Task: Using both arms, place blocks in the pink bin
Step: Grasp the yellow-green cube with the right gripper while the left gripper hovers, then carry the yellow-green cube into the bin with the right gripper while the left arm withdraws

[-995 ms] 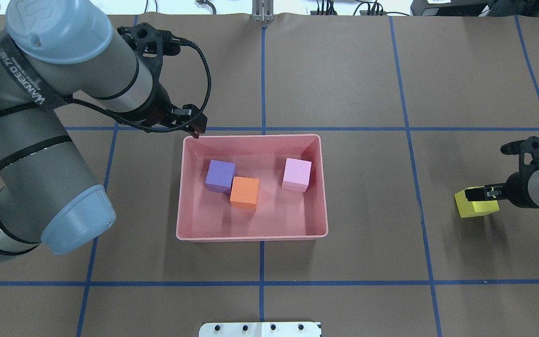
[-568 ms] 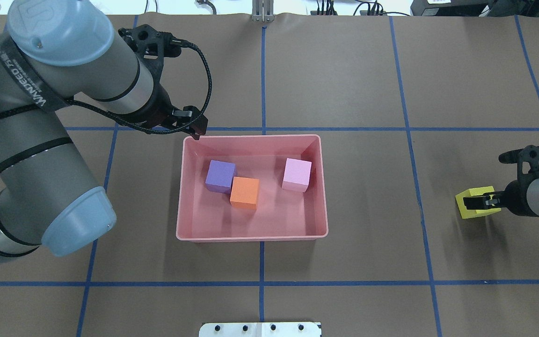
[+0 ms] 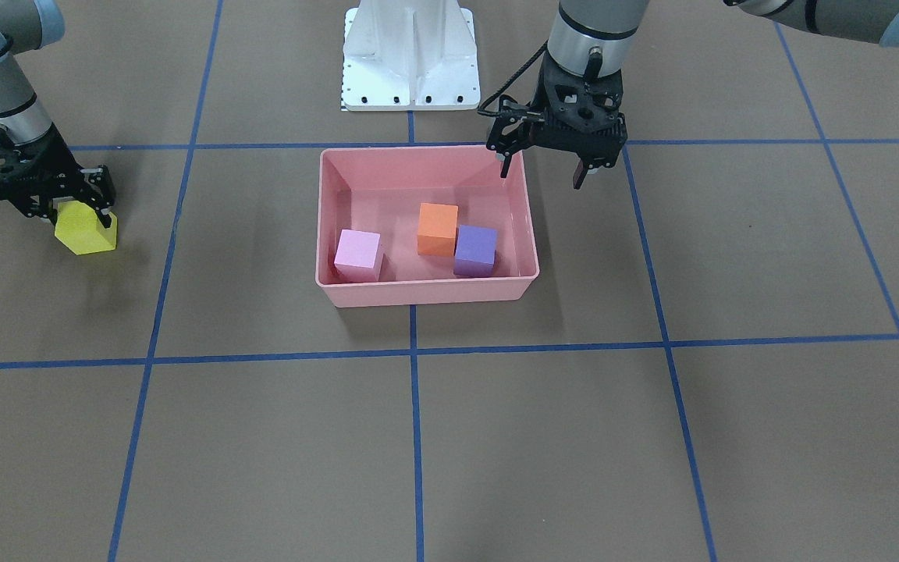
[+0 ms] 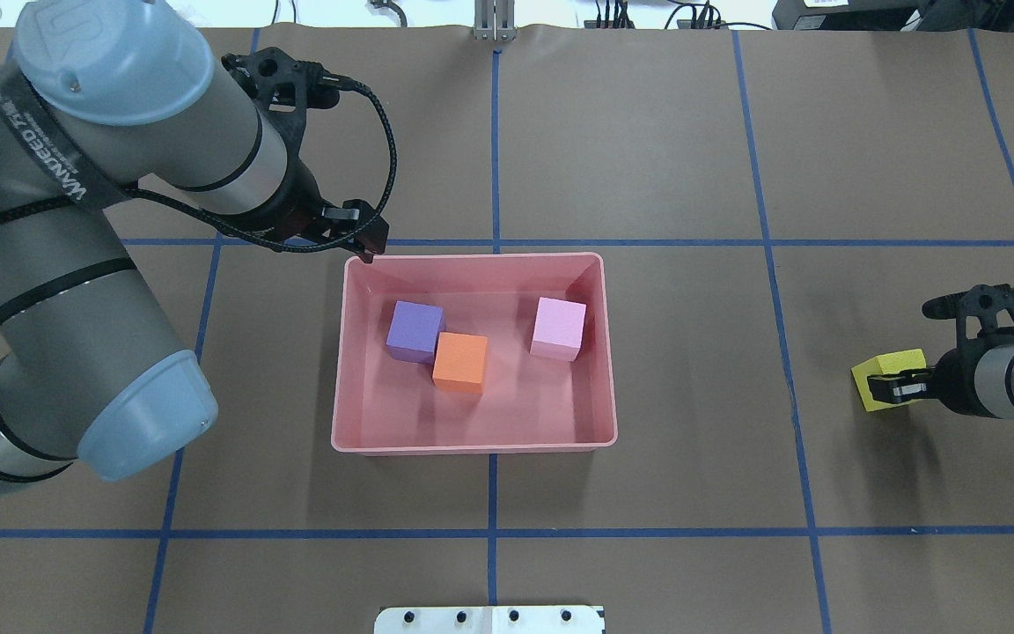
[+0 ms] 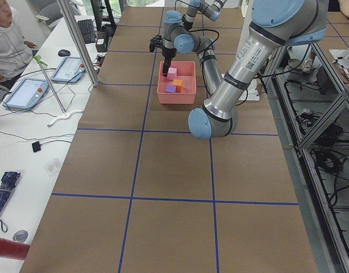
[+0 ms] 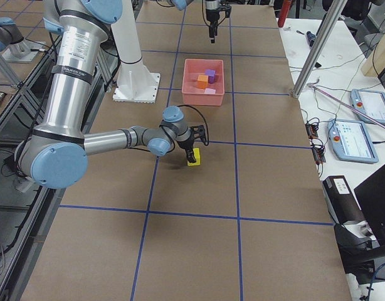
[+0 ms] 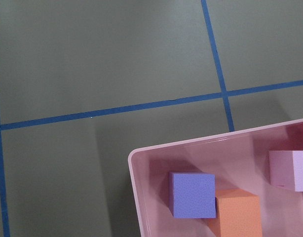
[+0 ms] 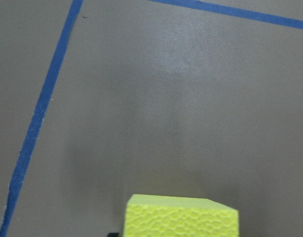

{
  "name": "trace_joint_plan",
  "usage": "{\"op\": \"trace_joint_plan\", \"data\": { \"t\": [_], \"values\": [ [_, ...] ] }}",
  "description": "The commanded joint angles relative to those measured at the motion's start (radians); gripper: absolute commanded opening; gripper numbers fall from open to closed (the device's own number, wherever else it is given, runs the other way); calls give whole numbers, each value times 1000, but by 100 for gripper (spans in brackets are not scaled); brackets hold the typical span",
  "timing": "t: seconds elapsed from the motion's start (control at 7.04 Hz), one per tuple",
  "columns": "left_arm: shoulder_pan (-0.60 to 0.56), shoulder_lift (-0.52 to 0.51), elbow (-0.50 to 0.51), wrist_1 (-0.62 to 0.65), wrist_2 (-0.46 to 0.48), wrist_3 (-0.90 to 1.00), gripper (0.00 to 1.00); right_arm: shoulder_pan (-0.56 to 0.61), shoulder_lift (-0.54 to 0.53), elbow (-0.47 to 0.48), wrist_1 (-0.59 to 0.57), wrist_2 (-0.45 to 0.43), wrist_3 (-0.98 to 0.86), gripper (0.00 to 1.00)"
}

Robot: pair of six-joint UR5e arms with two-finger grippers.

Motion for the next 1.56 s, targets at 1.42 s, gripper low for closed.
{"op": "trace_joint_plan", "data": {
  "t": [1.42],
  "values": [
    [-535, 621, -17, -248, -156, 710, 100, -141, 956, 161, -1055, -69, 437, 0]
  ]
}}
